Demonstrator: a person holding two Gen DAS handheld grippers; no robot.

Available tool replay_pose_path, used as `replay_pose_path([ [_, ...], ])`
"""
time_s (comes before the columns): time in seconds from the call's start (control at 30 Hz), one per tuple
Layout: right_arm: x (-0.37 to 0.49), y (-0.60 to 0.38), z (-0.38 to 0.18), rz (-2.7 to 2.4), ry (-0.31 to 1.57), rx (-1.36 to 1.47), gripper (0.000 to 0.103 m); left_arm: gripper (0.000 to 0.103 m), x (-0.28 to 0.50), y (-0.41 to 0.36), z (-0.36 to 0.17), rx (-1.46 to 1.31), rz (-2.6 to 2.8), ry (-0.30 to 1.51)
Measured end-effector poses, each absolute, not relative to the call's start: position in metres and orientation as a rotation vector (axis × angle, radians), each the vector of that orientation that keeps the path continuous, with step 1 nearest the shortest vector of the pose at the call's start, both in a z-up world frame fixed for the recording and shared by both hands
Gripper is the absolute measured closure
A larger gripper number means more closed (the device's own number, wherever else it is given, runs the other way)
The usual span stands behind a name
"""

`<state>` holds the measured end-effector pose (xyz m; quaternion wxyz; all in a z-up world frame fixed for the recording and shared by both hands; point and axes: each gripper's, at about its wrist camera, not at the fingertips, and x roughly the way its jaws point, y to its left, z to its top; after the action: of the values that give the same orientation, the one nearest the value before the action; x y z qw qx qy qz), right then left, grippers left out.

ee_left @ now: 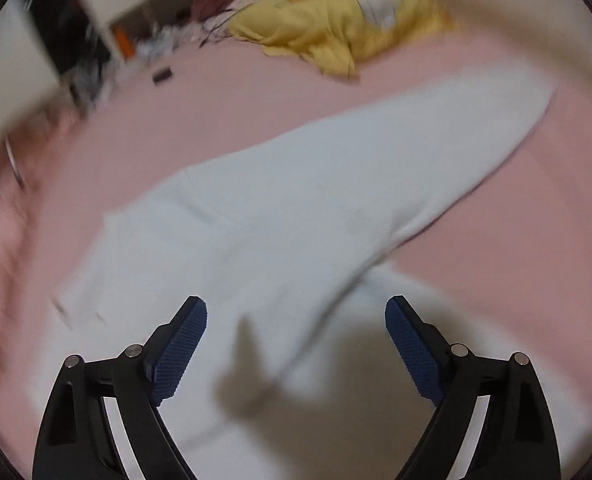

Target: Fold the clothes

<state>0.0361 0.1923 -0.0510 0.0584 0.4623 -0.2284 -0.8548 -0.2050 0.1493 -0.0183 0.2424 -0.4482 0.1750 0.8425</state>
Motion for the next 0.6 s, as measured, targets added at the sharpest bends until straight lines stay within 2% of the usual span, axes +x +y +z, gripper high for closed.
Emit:
replay_pose_path([
  [0.1,0.035,0.200,-0.047,-2.622,-0.736,1.379,0.023,0.008,-0.219,0.073,0.004,-1.297,2.362,0.081],
  [0.17,0.022,0.201,-0.037,-2.650,-0.700,1.343,0.023,0.007,-0.226,0.020,0.004,-1.357,2.450,-0.041],
  [0.23,0.002,0.198,-0.025,-2.680,-0.614,1.295,0.023,0.007,-0.232,-0.031,-0.003,-1.430,2.555,-0.069],
  [0.4,-0.098,0.152,-0.013,-2.734,-0.186,1.191,0.023,0.007,-0.241,-0.123,-0.047,-1.601,2.635,-0.226],
  [0.43,-0.122,0.141,-0.020,-2.738,-0.095,1.216,0.027,0.007,-0.243,-0.134,-0.058,-1.635,2.656,-0.244],
  [0.47,-0.139,0.131,-0.027,-2.733,-0.043,1.239,0.039,0.007,-0.244,-0.141,-0.069,-1.669,2.682,-0.250],
  [0.6,-0.187,0.144,-0.074,-2.754,0.010,1.395,0.043,0.007,-0.232,-0.150,-0.081,-1.594,2.728,-0.154],
])
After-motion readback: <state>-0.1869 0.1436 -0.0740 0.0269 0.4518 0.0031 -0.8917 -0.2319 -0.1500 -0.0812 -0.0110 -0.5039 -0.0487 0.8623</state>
